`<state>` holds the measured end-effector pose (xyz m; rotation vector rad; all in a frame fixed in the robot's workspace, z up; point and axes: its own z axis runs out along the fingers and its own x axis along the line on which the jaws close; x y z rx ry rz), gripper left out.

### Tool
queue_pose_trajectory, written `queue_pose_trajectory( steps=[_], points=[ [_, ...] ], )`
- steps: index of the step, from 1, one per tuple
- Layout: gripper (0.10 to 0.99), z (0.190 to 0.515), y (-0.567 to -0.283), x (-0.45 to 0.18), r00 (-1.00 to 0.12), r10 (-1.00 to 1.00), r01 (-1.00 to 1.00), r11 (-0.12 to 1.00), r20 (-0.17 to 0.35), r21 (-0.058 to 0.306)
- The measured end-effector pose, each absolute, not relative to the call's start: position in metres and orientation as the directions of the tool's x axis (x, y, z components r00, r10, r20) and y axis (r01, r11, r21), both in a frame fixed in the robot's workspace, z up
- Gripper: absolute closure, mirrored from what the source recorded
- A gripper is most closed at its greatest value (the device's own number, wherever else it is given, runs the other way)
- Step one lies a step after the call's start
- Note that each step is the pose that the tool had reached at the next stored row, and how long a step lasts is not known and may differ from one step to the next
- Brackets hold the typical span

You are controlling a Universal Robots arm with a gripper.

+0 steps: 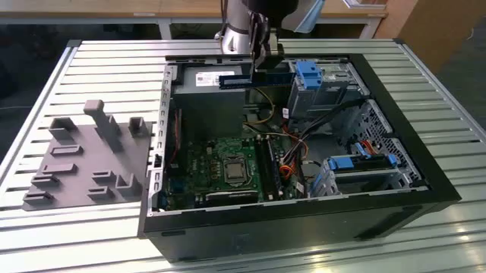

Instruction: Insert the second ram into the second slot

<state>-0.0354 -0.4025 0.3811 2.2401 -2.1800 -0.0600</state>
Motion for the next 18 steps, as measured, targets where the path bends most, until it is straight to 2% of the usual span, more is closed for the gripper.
queue_pose_trajectory(
  steps=[15,18],
  points=[
    [0.953,0.3811,-0.4046,-0.0354,0.027,-1.0,-0.999,-0.027,-0.016,0.038],
    [0.953,0.3811,-0.4084,-0.0354,0.027,-1.0,-0.999,-0.027,-0.004,0.038]
  ],
)
